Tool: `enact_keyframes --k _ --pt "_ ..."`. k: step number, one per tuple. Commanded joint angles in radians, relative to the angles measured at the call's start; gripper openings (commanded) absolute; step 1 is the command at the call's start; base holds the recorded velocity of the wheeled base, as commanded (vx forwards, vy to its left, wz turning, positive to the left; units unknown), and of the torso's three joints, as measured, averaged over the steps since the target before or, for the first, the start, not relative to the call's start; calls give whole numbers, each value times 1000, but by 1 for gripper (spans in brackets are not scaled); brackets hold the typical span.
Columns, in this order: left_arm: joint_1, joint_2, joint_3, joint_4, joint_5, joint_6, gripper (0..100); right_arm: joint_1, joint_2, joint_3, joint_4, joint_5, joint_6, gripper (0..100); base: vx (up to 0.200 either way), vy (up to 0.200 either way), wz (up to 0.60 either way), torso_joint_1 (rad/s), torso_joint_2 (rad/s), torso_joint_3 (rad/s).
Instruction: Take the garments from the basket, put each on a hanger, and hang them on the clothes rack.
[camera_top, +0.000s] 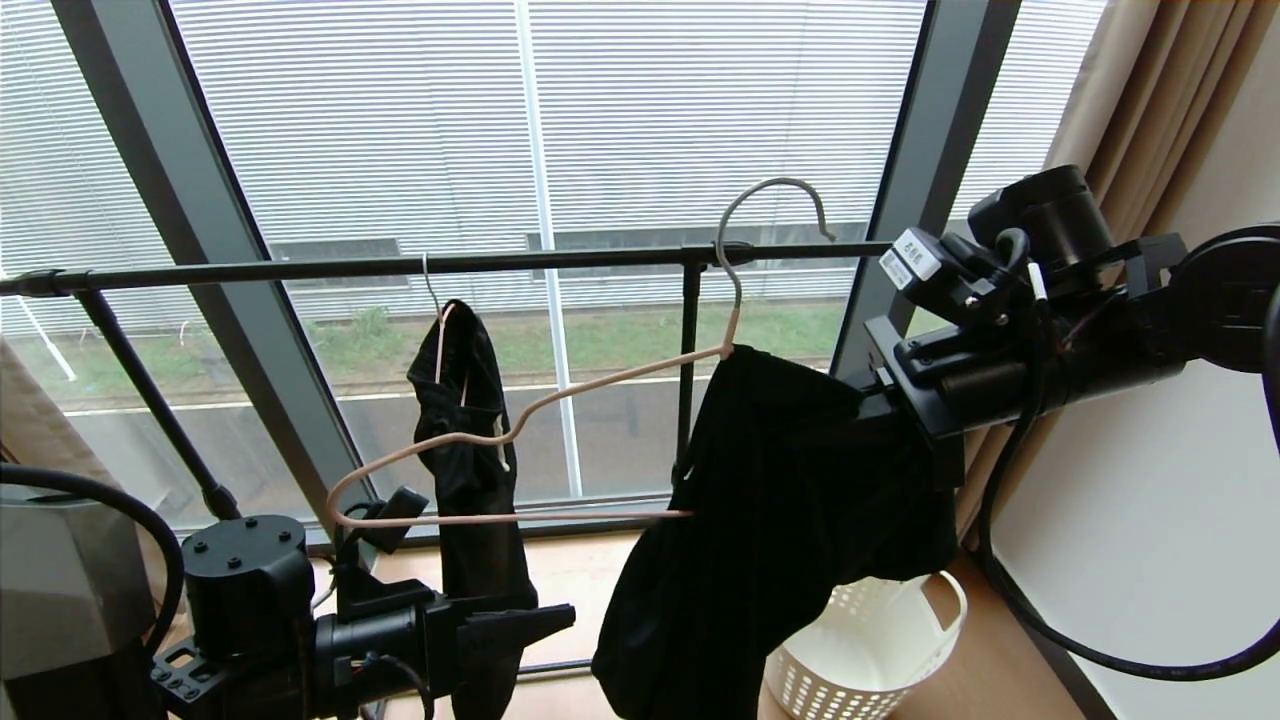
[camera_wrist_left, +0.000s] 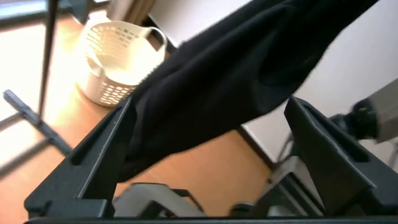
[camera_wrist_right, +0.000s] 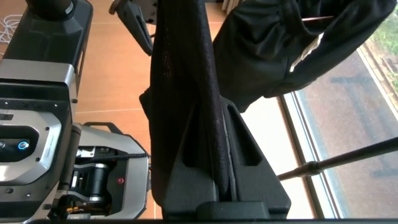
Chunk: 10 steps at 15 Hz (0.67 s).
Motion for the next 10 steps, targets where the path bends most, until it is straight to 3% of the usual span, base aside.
enact_keyframes --k 1,5,10 --pt "-30 24 -28 -1 -13 -45 100 -1 0 -12 2 0 0 0 0 0 0 0 0 0" --pt "-98 40 -62 -1 -12 -49 100 7 0 -12 2 4 0 0 0 0 0 0 0 0" --pt "-149 52 -93 -1 47 -75 100 42 -4 -2 3 33 -2 0 0 0 0 0 0 0"
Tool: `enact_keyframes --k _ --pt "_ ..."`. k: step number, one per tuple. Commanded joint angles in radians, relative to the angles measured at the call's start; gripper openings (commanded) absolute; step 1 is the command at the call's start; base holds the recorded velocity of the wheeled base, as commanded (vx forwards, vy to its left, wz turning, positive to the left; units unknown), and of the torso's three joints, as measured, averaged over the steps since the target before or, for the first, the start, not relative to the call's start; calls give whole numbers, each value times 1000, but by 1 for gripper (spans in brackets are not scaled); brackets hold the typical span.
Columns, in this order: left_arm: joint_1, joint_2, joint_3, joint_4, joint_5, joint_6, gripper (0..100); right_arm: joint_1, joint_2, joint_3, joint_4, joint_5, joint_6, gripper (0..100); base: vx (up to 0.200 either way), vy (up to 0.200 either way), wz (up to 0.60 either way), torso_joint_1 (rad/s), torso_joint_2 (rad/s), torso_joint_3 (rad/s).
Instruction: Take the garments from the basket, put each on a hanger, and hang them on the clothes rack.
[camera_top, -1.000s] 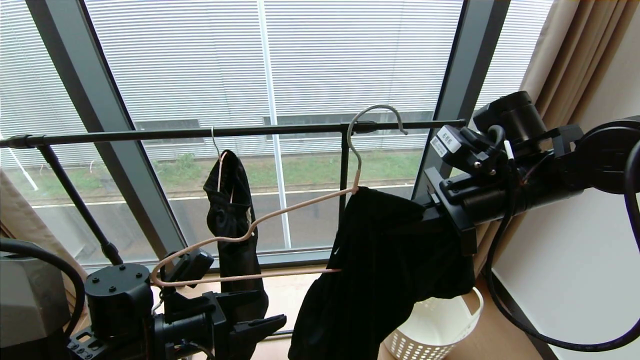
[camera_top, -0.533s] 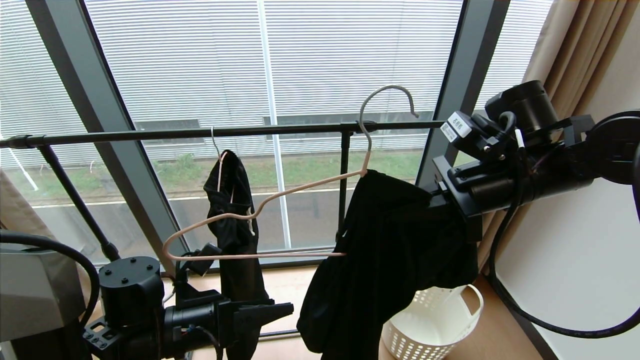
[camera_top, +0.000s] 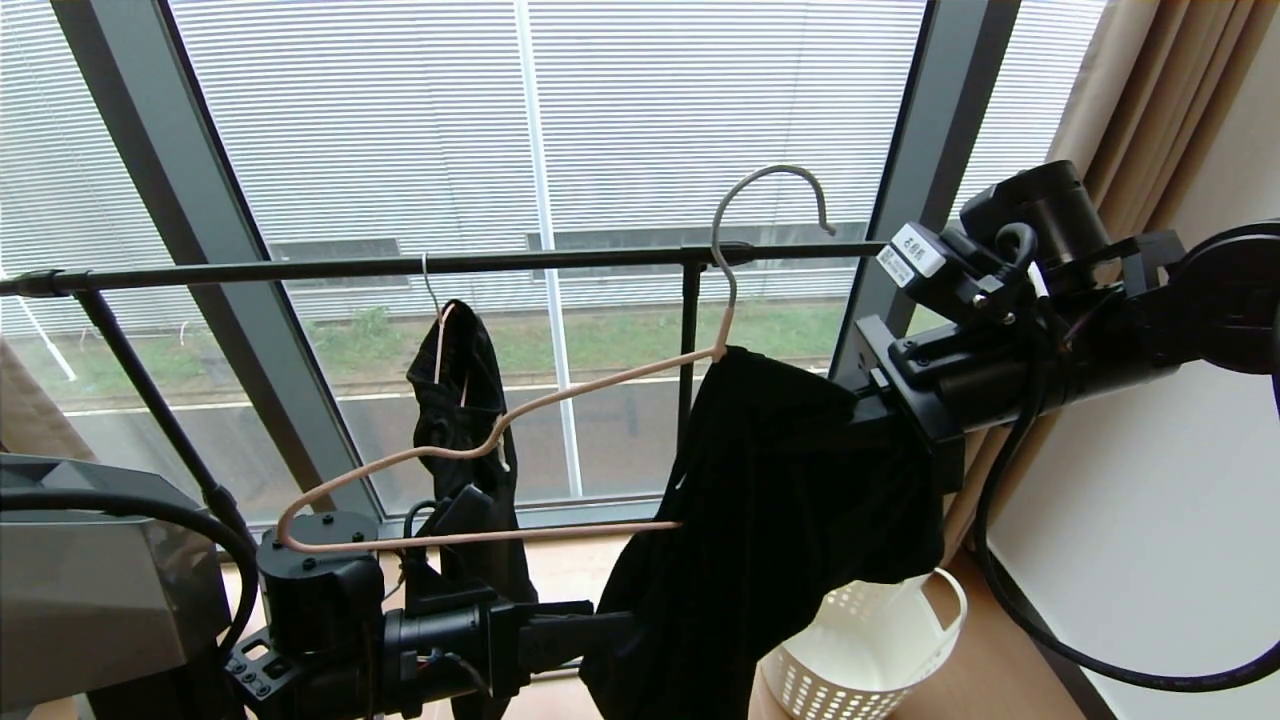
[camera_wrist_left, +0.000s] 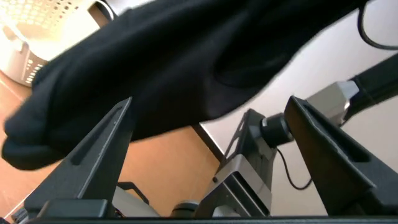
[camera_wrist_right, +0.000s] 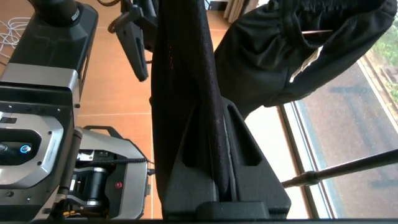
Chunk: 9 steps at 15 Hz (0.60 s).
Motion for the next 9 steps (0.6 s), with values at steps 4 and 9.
enact_keyframes --k 4,9 --pt "-19 18 -19 -1 44 -1 100 29 -1 7 0 3 -2 0 0 0 0 0 0 0" --pt "-35 18 -18 -1 62 -1 0 27 0 15 -1 3 -2 0 0 0 0 0 0 0"
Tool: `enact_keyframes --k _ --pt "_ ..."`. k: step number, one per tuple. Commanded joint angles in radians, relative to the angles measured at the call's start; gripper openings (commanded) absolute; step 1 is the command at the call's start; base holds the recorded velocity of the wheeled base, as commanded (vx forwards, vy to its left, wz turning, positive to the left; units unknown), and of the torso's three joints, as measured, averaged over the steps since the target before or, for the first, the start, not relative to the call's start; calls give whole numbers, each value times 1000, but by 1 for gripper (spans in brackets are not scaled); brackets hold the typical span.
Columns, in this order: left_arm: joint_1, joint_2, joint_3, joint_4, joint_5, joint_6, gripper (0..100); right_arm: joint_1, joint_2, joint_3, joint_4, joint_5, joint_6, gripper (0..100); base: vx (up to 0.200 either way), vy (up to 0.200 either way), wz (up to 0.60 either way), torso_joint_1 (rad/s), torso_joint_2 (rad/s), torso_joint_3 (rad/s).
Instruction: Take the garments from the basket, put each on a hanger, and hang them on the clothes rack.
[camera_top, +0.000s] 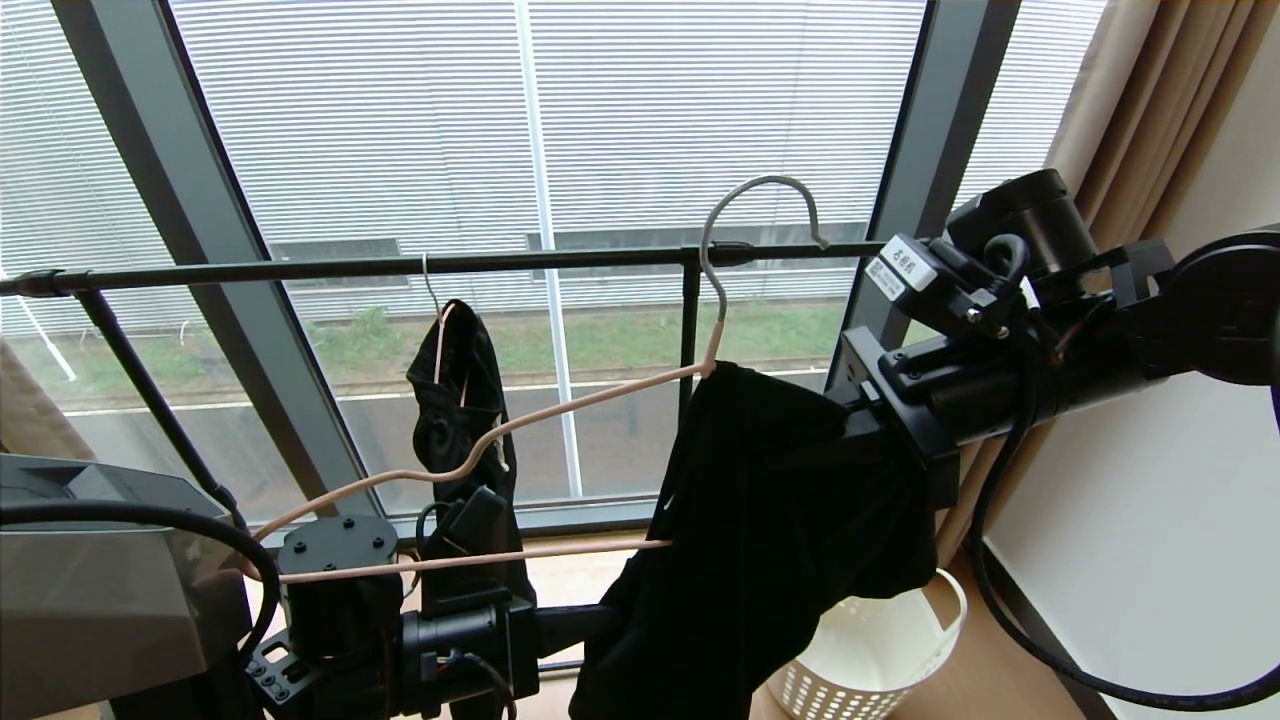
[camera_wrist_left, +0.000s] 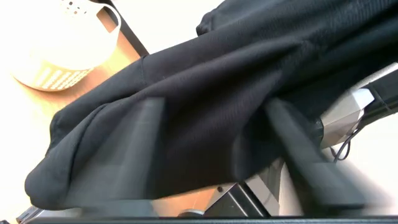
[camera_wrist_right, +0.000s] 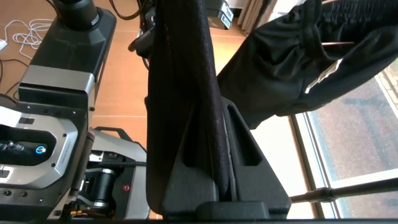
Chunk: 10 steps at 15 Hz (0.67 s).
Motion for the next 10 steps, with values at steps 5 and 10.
enact_keyframes --k 5,10 --pt "34 -3 -4 -1 0 -1 0 -85 -40 40 0 26 -2 0 0 0 0 0 0 0" --pt "73 -5 -15 -1 -2 -1 0 -134 -65 135 -5 25 -22 0 0 0 0 0 0 0"
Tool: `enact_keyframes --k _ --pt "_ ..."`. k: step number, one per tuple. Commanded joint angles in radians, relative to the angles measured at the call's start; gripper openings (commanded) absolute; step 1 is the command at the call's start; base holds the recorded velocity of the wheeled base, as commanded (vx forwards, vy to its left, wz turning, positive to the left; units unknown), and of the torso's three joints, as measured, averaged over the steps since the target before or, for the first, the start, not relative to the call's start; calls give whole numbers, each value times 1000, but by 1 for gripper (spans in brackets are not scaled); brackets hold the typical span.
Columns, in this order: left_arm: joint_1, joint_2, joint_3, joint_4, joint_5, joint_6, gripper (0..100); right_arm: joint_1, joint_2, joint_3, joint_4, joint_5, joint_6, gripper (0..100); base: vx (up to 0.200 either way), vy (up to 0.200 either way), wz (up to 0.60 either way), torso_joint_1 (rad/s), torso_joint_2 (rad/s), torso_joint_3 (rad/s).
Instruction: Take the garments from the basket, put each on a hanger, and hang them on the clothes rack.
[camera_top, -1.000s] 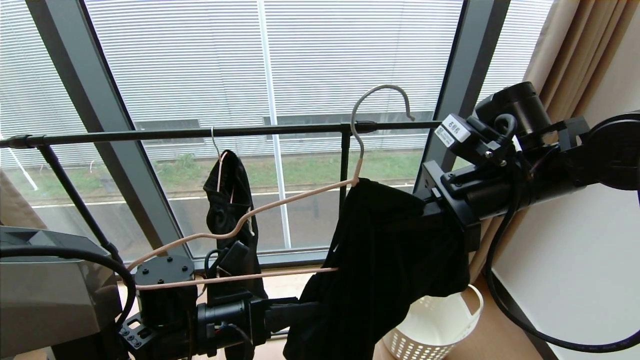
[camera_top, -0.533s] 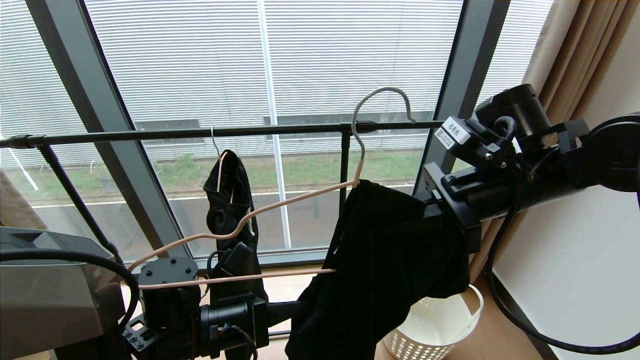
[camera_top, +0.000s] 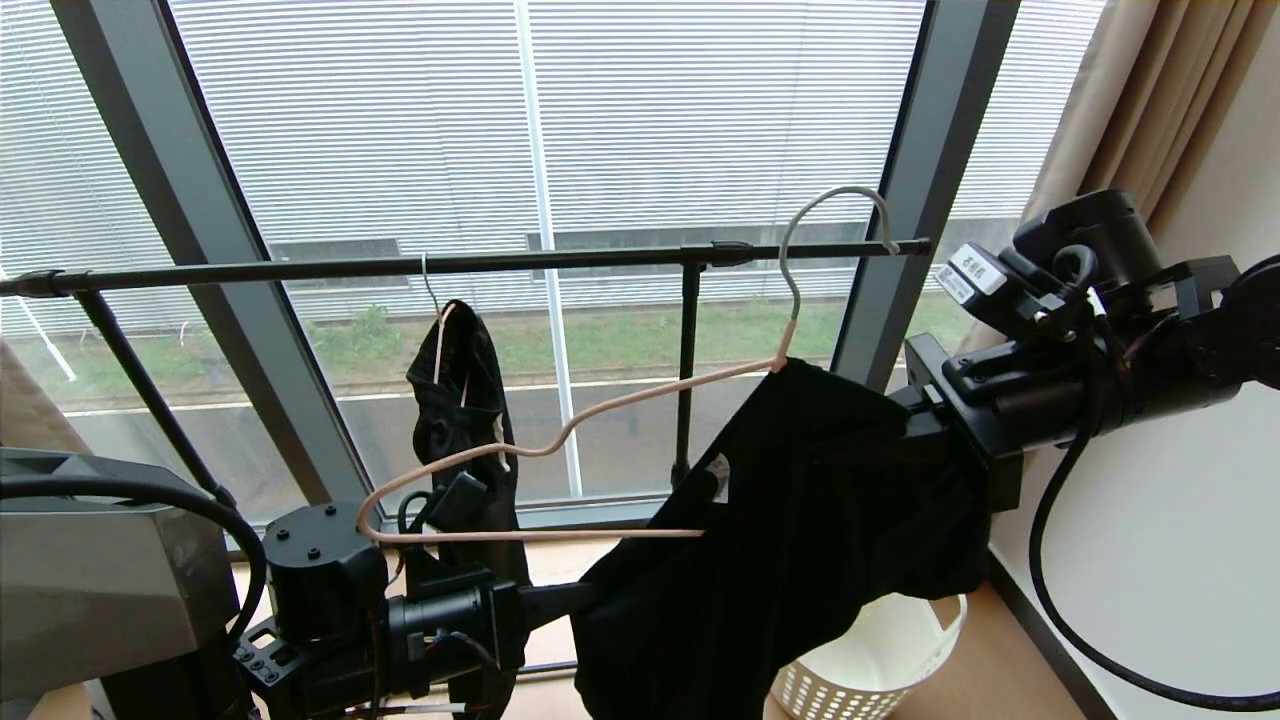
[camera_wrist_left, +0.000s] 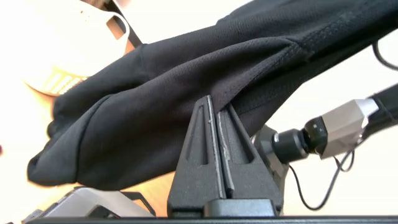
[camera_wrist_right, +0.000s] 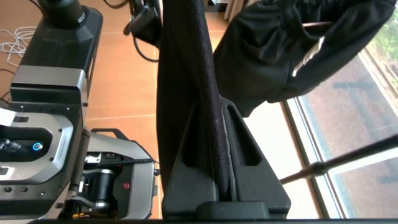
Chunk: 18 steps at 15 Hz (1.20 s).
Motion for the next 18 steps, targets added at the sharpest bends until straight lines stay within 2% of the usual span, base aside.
enact_keyframes --k 1,3,5,10,15,18 --pt "19 -6 -6 -1 -1 -1 0 -13 -16 81 -35 -7 -15 0 0 0 0 0 0 0" --pt "28 -13 -7 -1 -1 1 0 -39 -22 174 -138 -10 -15 0 0 0 0 0 0 0" --pt "39 -17 -9 -1 -1 1 0 -79 -44 322 -271 -10 -13 0 0 0 0 0 0 0" --pt "42 -16 -9 -1 -1 2 0 -153 -111 492 -333 -11 -15 0 0 0 0 0 0 0" --pt "43 -16 -7 -1 -1 4 0 -227 -133 510 -379 -62 -16 0 0 0 0 0 0 0" --pt "57 -19 -9 -1 -1 4 0 -239 -131 532 -417 -135 -16 0 0 0 0 0 0 0"
